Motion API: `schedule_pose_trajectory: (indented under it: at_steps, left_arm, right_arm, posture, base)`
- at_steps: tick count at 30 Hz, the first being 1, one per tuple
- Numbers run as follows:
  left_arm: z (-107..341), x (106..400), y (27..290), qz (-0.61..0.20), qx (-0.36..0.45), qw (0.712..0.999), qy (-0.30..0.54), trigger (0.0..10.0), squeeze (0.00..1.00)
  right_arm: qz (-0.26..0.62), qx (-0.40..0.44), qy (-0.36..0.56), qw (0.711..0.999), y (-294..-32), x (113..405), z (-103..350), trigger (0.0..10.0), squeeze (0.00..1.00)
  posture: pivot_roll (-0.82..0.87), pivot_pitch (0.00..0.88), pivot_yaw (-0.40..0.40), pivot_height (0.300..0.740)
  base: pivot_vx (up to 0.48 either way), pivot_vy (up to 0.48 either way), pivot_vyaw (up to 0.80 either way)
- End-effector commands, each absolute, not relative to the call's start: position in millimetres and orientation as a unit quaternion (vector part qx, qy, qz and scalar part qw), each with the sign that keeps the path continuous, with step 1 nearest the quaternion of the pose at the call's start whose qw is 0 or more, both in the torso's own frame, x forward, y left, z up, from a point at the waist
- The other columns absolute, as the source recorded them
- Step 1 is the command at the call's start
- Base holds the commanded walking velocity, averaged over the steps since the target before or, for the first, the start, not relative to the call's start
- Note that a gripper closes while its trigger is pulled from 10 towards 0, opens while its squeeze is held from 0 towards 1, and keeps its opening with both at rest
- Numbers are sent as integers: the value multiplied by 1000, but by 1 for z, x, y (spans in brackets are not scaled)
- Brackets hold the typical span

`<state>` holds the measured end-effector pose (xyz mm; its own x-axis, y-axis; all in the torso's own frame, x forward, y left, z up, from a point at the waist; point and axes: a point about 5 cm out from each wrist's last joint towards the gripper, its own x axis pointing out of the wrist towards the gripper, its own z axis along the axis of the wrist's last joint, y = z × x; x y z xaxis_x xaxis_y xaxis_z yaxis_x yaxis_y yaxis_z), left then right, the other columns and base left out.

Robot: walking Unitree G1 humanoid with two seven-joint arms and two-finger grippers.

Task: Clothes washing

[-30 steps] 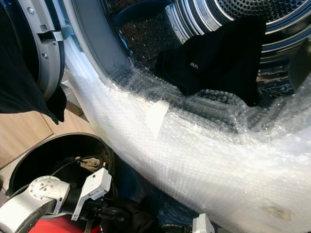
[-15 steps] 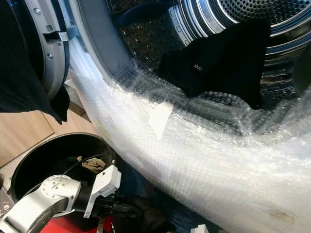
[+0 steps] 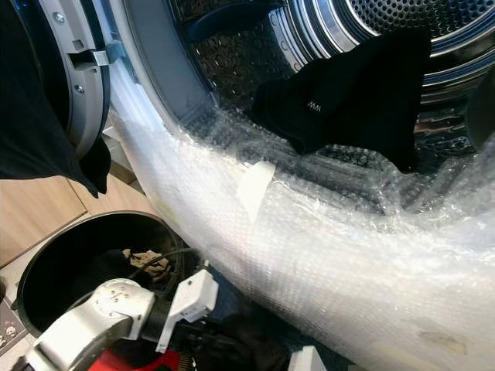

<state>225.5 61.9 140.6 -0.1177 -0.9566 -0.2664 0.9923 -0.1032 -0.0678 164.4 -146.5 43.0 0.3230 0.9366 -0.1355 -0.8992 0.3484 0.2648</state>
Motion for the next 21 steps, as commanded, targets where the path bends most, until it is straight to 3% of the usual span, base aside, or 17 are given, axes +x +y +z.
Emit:
schedule_pose_trajectory:
  at_steps: [1,13,18,21]
  left_arm:
    - [145,227,57,-747,87,652,99,0,0]
    - [166,238,27,-754,79,651,39,0,0]
    - [167,237,22,-758,80,646,32,0,0]
    - [171,235,15,-761,78,644,23,0,0]
  right_arm:
    - [562,63,120,816,-146,167,48,10000,0]
    - [503,88,118,852,-140,179,39,10000,0]
    - [511,141,112,840,-135,177,43,10000,0]
    - [491,143,124,850,-131,182,38,10000,0]
  posture:
    - [51,93,7,740]
    - [52,91,2,740]
    - [52,91,3,740]
    - [57,101,3,740]
  base:
    - [0,0,0]
    - [0,0,0]
    - [0,0,0]
    - [0,0,0]
